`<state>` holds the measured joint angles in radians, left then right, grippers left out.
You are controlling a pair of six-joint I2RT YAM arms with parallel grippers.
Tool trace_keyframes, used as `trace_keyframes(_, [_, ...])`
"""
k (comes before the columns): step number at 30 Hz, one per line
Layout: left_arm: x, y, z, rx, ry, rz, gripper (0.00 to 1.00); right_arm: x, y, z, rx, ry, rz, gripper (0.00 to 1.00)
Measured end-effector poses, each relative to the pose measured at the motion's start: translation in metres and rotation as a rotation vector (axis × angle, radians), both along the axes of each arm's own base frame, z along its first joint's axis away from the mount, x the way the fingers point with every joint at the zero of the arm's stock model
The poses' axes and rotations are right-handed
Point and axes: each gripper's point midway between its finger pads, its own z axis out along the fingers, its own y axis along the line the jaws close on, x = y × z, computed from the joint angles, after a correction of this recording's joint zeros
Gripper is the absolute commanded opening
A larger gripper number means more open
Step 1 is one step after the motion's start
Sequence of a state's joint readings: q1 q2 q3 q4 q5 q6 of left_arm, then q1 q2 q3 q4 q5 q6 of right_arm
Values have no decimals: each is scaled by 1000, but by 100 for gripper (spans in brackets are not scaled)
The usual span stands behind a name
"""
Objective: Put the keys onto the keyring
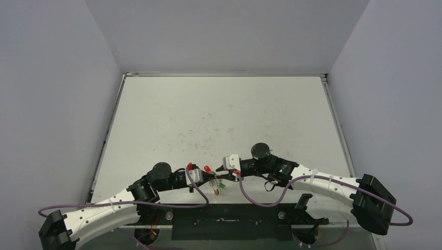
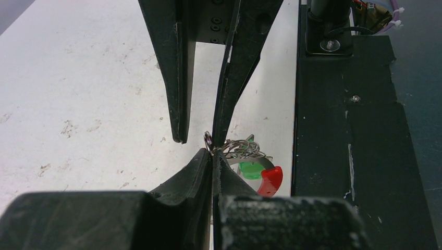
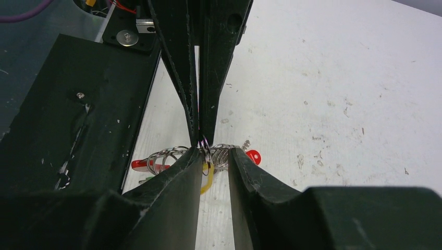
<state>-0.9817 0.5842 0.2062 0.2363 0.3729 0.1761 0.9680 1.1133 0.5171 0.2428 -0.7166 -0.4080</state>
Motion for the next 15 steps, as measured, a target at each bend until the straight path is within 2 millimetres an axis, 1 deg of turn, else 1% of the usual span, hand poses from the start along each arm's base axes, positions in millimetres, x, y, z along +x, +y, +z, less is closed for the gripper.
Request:
trace_keyframes(1, [0, 0, 0, 0, 0, 0, 0, -1, 1, 1, 5, 1, 7, 25])
trace_keyframes(2, [0, 0, 0, 1, 0, 0, 0, -2, 2, 1, 8, 4, 12, 22])
trace_keyframes(7, [0, 0, -2, 4, 3, 2, 0, -5, 4, -4, 5, 28, 35, 2])
trace_keyframes(8, [0, 0, -3, 6, 4, 2, 0, -4, 4, -4, 3, 32, 34, 0])
trace_keyframes(14, [0, 1, -4, 8, 4, 4, 0, -5, 3, -6, -7, 43, 37, 0])
trace_keyframes(15, [0, 1, -3, 7, 3, 6, 3, -5, 3, -6, -11, 46, 37, 0])
